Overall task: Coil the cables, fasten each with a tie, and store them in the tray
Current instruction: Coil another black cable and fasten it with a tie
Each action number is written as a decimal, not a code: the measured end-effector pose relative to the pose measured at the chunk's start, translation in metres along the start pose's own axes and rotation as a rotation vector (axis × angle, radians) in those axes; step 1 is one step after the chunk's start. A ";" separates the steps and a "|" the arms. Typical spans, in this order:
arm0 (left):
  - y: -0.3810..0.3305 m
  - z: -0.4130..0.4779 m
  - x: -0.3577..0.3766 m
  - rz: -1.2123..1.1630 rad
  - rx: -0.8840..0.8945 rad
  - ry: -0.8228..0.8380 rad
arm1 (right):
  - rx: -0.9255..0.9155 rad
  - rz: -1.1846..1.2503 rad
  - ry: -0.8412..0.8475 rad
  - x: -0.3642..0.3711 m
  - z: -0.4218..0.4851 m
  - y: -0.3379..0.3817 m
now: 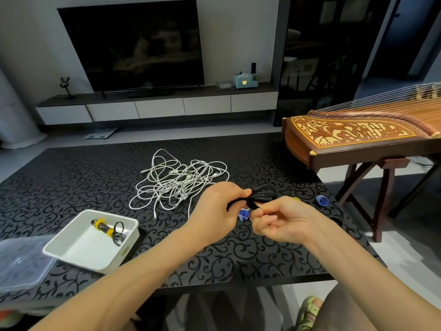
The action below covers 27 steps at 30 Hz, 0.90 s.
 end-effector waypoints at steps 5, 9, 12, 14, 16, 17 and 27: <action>-0.005 0.001 0.000 0.082 0.068 0.011 | 0.027 0.107 0.076 0.007 -0.005 -0.002; -0.005 0.007 -0.003 0.090 0.082 -0.036 | -0.033 0.098 0.079 0.009 -0.009 -0.001; -0.008 0.010 -0.004 0.108 0.126 -0.067 | -0.087 0.004 0.075 0.010 -0.011 0.001; -0.008 0.012 -0.004 0.114 0.140 -0.075 | -0.136 -0.034 0.068 0.011 -0.011 0.001; -0.006 0.013 -0.006 0.089 0.096 -0.099 | -0.199 -0.069 0.063 0.011 -0.010 0.001; -0.005 0.013 -0.007 0.063 0.054 -0.122 | -0.238 -0.094 0.065 0.013 -0.010 0.001; 0.010 0.011 -0.014 -0.395 -0.407 -0.225 | -0.809 -0.389 -0.060 0.022 -0.012 -0.003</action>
Point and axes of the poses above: each hand's wrist, its own z-axis towards the middle knuckle, its own x-axis out of the palm, y = z × x, the point moved 5 cm from there along z, towards the middle knuckle, and after that the axes turned 9 degrees about x, right-handed, at the moved point
